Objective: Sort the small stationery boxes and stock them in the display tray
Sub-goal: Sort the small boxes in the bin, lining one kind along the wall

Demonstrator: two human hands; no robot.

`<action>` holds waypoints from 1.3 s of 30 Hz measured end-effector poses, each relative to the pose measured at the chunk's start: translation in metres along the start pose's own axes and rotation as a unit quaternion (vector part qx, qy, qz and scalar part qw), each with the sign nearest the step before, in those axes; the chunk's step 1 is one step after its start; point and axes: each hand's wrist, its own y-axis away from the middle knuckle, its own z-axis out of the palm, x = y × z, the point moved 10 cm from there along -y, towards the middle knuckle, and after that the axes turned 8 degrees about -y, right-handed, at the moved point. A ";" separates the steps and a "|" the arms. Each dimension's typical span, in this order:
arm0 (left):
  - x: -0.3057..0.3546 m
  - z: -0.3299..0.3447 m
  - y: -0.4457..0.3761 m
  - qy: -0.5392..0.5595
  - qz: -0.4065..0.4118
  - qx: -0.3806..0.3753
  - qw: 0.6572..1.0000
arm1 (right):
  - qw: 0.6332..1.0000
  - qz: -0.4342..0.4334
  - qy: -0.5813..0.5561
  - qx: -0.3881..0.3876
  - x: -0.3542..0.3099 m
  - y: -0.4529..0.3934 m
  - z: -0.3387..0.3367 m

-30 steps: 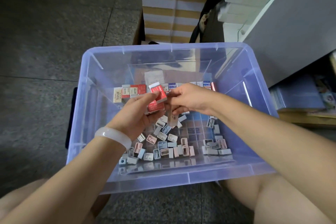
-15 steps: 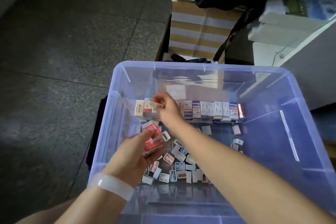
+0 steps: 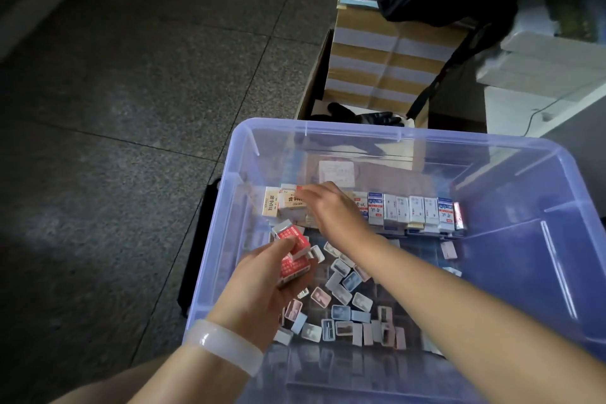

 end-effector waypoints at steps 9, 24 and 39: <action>-0.005 -0.004 0.003 0.010 0.007 0.026 1.000 | 0.995 0.069 -0.065 -0.034 -0.026 -0.021 0.022; 0.020 0.023 -0.022 -0.036 0.030 0.003 0.999 | 0.832 0.262 -0.488 -0.014 0.022 0.060 -0.011; -0.011 -0.011 -0.100 0.035 -0.033 0.168 0.985 | 0.870 0.323 -0.356 0.112 0.043 0.037 0.000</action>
